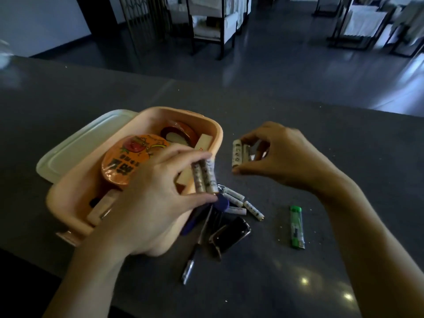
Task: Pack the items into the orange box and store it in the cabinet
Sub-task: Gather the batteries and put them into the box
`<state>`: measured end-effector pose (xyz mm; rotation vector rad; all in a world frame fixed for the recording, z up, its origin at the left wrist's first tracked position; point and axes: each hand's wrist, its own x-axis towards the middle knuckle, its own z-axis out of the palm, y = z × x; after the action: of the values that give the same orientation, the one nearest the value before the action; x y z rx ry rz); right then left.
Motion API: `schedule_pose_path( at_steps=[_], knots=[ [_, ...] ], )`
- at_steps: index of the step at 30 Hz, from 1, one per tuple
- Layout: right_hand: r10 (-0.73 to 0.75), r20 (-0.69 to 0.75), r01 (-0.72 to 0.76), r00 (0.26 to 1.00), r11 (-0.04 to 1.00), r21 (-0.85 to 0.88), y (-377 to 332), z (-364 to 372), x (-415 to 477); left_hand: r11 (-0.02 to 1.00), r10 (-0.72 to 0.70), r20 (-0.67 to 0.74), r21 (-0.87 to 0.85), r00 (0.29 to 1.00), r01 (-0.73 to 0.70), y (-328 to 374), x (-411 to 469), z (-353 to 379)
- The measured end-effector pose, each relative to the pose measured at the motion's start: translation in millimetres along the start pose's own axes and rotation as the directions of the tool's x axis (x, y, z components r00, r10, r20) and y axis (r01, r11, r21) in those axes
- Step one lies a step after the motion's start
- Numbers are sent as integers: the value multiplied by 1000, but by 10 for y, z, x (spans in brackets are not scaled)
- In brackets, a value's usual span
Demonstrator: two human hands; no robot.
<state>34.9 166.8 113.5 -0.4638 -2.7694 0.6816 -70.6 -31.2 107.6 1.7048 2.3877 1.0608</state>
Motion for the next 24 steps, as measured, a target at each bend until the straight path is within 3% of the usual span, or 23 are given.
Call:
schedule_pose_path(
  at_steps=[5,16,24],
  knots=[
    [-64,-2,64,998,998,-22,-752,292,174,1000,-16,55,23,998,15,-662,-79,-524],
    [263,110,-220,959,928,-300,-1207,1132,326,972,165,286,-212,944,-105,-1457,-34,-741],
    [332,107,-286,937,907,-309,-1121,1208,317,952,183,329,-294,926,-84,-1495,-54,-615]
  ],
)
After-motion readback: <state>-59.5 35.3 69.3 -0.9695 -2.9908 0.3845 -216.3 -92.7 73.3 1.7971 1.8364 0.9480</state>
